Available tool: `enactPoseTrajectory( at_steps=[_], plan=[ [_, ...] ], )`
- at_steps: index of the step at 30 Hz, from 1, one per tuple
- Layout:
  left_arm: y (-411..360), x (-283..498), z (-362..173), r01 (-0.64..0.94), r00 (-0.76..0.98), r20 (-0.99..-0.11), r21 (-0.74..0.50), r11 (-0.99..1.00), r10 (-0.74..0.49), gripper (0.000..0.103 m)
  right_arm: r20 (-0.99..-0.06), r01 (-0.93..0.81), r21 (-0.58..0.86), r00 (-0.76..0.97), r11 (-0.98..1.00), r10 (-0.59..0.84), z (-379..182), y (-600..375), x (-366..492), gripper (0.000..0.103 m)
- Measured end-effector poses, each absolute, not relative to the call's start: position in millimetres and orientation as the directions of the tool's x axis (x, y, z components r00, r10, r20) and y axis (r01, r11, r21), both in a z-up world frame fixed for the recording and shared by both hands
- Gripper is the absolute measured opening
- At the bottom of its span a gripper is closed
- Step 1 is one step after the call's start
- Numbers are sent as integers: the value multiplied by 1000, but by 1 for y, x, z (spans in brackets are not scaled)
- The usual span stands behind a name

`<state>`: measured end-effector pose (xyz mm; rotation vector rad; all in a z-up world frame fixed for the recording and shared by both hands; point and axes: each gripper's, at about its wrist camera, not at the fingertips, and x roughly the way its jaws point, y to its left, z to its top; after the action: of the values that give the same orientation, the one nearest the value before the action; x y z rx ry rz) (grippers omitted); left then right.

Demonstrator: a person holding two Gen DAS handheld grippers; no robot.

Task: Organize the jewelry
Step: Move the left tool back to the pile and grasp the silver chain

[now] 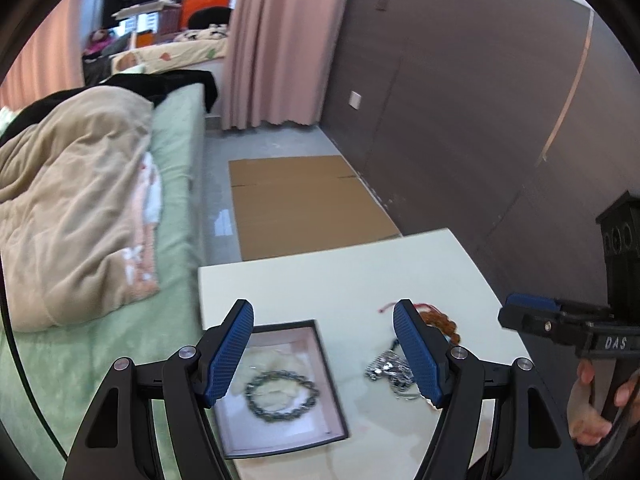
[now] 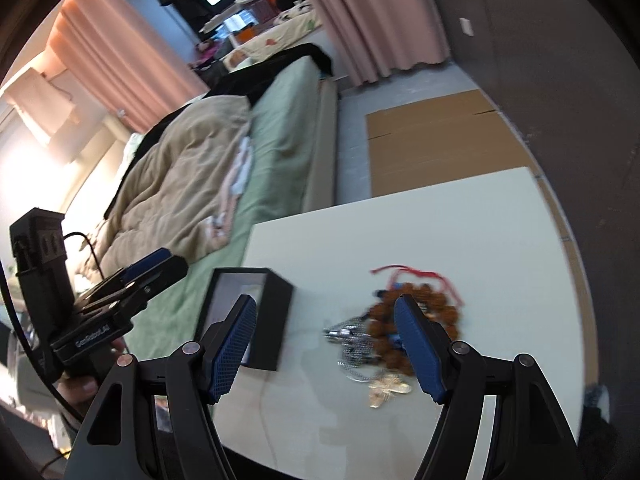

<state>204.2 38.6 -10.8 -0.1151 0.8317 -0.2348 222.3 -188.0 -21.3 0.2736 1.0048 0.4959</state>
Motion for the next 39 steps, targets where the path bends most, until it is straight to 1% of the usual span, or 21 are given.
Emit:
enactPoseTrajectory(
  at_steps=[7,11,14,16,18,19,21,25,27,29,36,39],
  plan=[
    [-3,206,-28,248,582,-765,-156,956,-276,73,-762,-214,417,447,884,468,-31,-226,221,72],
    [-22,205,-39,286,547,-795,-117,951,-263,65,-771,-189,439,423,878,476,-41,-245,220,72],
    [-35,204,-51,319,510,-820,-98,943,-258,61,-778,-169,441,418,882,469,-47,-258,218,72],
    [-45,204,-59,335,492,-837,-72,940,-240,56,-783,-152,443,415,884,464,-51,-266,218,72],
    [-52,206,-68,342,464,-856,-65,937,-228,47,-788,-139,439,416,888,454,-53,-274,216,72],
    [-56,209,-74,344,445,-868,-64,937,-223,45,-789,-134,437,418,890,450,-54,-278,215,72],
    [-60,211,-82,348,427,-879,-57,936,-212,39,-789,-125,440,419,889,450,-56,-286,215,72],
    [-71,219,-95,354,401,-896,-40,934,-191,31,-791,-114,442,418,890,447,-61,-297,215,72],
    [-74,221,-100,355,391,-902,-35,934,-183,25,-792,-108,447,413,888,449,-63,-301,217,72],
    [-79,224,-107,359,377,-911,-24,933,-168,23,-795,-103,448,409,888,449,-66,-304,217,72],
    [-88,236,-125,359,338,-930,-13,933,-143,23,-798,-98,449,403,888,448,-69,-308,219,72],
    [-87,241,-131,353,318,-936,-33,935,-153,23,-800,-101,450,397,887,450,-70,-309,220,72]
  ],
)
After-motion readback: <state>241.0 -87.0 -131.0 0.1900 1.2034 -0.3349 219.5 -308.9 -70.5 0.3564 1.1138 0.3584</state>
